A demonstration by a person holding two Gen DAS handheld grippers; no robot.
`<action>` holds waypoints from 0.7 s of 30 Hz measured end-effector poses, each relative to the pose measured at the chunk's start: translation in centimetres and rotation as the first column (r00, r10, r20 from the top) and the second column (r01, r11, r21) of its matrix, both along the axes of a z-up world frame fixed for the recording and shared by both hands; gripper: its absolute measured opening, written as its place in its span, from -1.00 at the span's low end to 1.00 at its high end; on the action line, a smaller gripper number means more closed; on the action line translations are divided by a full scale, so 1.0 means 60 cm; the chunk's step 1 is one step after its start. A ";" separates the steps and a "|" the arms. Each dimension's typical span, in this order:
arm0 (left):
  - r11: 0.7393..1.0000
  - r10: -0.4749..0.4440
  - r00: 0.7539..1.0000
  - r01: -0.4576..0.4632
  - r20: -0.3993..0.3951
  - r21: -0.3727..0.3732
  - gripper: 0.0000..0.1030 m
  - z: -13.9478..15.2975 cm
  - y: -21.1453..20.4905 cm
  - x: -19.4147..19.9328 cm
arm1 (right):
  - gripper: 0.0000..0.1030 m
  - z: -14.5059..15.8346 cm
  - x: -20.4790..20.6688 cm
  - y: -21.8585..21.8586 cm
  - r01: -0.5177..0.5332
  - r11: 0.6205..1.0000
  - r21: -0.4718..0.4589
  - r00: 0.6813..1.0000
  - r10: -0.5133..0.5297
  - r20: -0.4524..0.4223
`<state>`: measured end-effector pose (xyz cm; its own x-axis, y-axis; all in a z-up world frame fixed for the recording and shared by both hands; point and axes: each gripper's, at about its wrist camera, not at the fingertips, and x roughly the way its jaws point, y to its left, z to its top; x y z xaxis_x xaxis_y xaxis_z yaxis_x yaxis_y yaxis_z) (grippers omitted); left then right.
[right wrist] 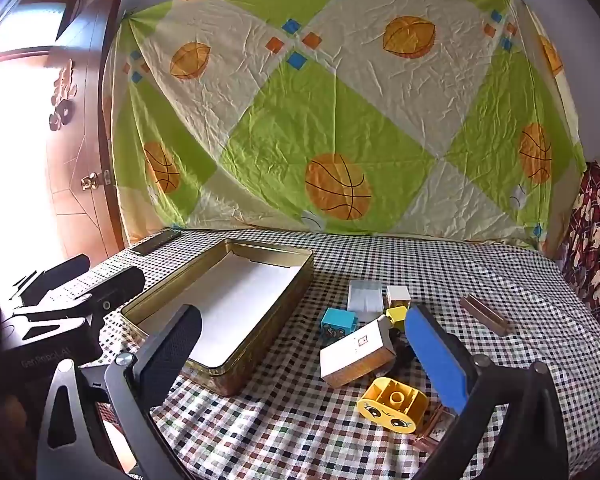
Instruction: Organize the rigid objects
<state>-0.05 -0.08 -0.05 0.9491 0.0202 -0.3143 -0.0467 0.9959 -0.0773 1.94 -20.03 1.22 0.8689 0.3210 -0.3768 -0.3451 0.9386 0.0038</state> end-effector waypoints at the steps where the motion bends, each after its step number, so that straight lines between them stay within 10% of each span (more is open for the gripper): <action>1: 1.000 -0.001 1.000 0.001 -0.001 0.003 1.00 0.000 -0.001 -0.001 | 0.99 0.000 0.002 -0.002 0.005 1.000 0.016 1.000 -0.005 -0.017; 21: 1.000 -0.012 0.999 0.012 -0.038 0.018 1.00 -0.012 -0.010 0.011 | 0.99 -0.002 0.003 -0.009 0.005 1.000 0.031 1.000 -0.004 -0.029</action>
<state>0.59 -0.65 -0.75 0.9367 0.0149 -0.3498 -0.0373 0.9976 -0.0575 2.09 -20.57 1.09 0.8590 0.3290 -0.3922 -0.3402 0.9394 0.0430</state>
